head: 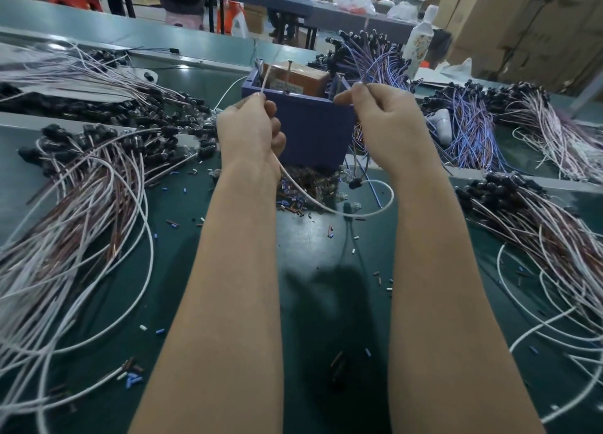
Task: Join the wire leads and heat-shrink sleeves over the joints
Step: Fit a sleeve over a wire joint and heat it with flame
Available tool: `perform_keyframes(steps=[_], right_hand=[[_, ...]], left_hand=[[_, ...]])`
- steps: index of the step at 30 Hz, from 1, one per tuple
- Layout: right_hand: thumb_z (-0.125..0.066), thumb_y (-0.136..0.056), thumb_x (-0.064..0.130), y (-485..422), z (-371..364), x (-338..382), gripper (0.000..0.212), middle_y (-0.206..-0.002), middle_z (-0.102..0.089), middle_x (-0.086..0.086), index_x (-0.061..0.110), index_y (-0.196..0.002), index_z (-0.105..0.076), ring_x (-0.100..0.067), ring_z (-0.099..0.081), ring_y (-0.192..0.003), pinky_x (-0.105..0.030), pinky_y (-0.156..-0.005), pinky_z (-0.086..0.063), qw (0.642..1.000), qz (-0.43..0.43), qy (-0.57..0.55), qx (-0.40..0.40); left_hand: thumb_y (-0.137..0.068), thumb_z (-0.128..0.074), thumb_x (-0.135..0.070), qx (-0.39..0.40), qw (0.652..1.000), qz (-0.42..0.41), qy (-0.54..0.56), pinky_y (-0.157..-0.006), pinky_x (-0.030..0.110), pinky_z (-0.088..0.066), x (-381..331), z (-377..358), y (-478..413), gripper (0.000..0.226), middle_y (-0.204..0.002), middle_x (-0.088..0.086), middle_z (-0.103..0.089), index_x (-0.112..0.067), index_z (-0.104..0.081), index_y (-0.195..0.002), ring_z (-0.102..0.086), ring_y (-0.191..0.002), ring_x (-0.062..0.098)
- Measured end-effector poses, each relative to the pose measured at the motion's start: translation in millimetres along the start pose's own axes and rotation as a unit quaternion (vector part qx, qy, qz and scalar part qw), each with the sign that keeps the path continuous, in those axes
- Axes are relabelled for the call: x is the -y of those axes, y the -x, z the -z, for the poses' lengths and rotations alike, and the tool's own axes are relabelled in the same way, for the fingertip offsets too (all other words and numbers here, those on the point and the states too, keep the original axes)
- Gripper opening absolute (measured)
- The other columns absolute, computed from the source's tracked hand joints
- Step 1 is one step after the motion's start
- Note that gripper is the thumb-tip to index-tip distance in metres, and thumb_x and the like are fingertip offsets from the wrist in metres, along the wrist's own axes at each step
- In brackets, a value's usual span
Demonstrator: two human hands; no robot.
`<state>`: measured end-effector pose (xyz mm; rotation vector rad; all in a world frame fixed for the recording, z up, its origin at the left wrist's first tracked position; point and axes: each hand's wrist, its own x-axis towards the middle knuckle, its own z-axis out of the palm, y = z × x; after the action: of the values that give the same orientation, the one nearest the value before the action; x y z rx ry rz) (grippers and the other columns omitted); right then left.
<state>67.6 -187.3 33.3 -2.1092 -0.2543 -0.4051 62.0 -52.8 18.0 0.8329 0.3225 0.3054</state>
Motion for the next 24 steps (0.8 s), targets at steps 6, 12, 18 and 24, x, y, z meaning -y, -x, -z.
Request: perform_keyframes(steps=[6, 12, 18, 24], right_hand=[[-0.039, -0.102, 0.029, 4, 5, 12, 0.031, -0.069, -0.058, -0.002, 0.014, -0.089, -0.063, -0.009, -0.059, -0.053, -0.023, -0.057, -0.054, 0.993, -0.017, -0.116, 0.0], [-0.043, -0.101, 0.013, -1, -5, 2, 0.024, -0.074, -0.059, -0.011, 0.005, -0.084, -0.057, -0.014, -0.063, -0.056, -0.021, -0.057, -0.056, 0.957, -0.1, -0.273, 0.01], [-0.045, -0.096, -0.003, -1, -19, -24, 0.02, -0.068, -0.055, -0.011, -0.013, -0.107, -0.057, -0.014, -0.055, -0.052, -0.018, -0.054, -0.053, 0.955, -0.173, -0.24, -0.037], [-0.042, -0.099, 0.011, -2, -26, -34, 0.021, -0.067, -0.064, -0.007, 0.006, -0.117, -0.053, -0.011, -0.059, -0.046, -0.023, -0.053, -0.053, 0.986, -0.136, -0.09, -0.035]], left_hand=[[-0.094, -0.049, -0.008, 0.035, 0.999, -0.006, 0.006, -0.035, 0.015, -0.019, -15, 0, 6, 0.021, -0.056, -0.005, -0.046, -0.01, -0.056, -0.075, -0.025, -0.035, 0.002], [-0.096, -0.044, -0.008, 0.067, 0.998, -0.004, 0.008, -0.035, 0.013, -0.02, -15, 1, 3, 0.019, -0.054, -0.006, -0.058, -0.011, -0.055, -0.081, -0.026, -0.034, 0.001], [-0.097, -0.031, -0.003, 0.012, 0.999, 0.03, -0.037, -0.035, 0.012, -0.023, 5, 2, -4, 0.011, -0.067, 0.003, -0.062, -0.009, -0.038, -0.103, -0.032, -0.031, 0.003], [-0.093, -0.027, 0.0, -0.019, 0.993, -0.017, -0.118, -0.04, 0.014, -0.03, 13, -3, -5, 0.02, -0.072, 0.002, -0.063, -0.014, -0.04, -0.092, -0.04, -0.038, 0.005]])
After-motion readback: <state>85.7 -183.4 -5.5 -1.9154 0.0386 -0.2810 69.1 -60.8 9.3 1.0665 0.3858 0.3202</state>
